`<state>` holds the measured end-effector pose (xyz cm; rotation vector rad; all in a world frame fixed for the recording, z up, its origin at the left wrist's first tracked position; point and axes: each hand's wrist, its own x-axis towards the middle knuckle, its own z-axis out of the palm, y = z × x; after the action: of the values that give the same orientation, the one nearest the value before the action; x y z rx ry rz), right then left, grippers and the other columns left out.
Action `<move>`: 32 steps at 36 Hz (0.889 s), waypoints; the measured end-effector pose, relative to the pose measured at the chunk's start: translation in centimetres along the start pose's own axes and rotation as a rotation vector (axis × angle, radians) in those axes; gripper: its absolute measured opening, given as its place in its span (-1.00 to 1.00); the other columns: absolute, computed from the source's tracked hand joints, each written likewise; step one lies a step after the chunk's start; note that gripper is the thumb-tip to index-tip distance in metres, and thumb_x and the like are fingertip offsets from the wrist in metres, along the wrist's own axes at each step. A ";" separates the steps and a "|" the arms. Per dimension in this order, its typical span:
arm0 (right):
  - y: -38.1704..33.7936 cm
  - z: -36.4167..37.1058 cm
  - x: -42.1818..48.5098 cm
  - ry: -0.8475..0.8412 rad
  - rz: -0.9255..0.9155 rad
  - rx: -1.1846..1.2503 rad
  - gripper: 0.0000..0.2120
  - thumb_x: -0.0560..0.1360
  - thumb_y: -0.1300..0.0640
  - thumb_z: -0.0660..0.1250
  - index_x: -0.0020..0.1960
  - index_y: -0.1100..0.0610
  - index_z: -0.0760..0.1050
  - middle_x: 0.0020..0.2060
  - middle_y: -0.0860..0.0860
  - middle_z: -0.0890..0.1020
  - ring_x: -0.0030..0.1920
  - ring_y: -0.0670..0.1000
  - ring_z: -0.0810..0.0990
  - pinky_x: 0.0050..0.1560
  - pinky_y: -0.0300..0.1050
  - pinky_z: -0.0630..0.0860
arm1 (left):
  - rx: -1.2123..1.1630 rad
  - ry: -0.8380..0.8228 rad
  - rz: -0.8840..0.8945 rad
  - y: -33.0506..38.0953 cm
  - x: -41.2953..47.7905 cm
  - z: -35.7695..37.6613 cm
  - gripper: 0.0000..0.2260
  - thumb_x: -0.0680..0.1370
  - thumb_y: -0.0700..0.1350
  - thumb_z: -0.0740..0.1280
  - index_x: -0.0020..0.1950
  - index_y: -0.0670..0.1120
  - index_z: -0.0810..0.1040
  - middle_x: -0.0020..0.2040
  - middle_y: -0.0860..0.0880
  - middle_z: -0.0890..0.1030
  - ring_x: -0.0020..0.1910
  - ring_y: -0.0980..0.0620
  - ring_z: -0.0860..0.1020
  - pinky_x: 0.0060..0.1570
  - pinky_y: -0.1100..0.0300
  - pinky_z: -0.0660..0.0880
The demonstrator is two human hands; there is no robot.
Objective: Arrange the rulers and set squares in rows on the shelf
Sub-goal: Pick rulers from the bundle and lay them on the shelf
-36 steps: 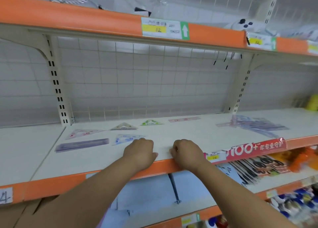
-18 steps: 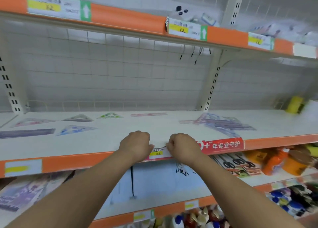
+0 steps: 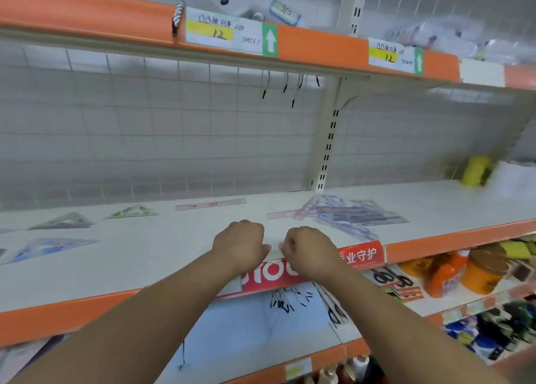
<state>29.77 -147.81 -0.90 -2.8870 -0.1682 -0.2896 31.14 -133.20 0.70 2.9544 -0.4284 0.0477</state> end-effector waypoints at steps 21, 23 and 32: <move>11.9 -0.7 8.7 0.009 0.161 -0.028 -0.65 0.55 0.10 0.14 -0.40 0.00 0.18 -0.20 0.07 0.58 -0.21 0.03 0.43 -0.22 -0.15 0.33 | 0.018 -0.035 0.141 5.7 13.4 2.4 -0.68 0.60 0.10 0.19 0.24 -0.05 0.48 0.19 -0.07 0.52 0.17 -0.08 0.49 0.04 0.10 0.44; 13.6 -0.8 9.3 -0.008 0.172 -0.025 -0.68 0.54 0.13 0.13 -0.38 0.02 0.22 -0.22 0.05 0.53 -0.20 0.05 0.45 -0.21 -0.14 0.34 | 0.021 -0.044 0.123 6.3 14.2 2.8 -0.69 0.60 0.09 0.18 0.24 -0.05 0.47 0.21 -0.07 0.51 0.21 -0.08 0.47 0.06 0.10 0.43; 22.2 -1.7 12.6 -0.037 0.108 -0.065 -0.80 0.53 0.22 0.13 -0.26 0.09 0.36 -0.07 0.13 0.65 -0.13 0.09 0.52 -0.15 -0.13 0.34 | -0.019 -0.014 -0.064 9.8 17.8 4.3 -0.77 0.58 0.00 0.19 0.12 -0.06 0.53 0.13 -0.06 0.54 0.12 -0.07 0.51 -0.06 0.16 0.41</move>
<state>44.77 -168.57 -1.58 -2.9544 -0.0088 -0.2260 45.43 -148.13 -1.15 2.9492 -0.3338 0.0159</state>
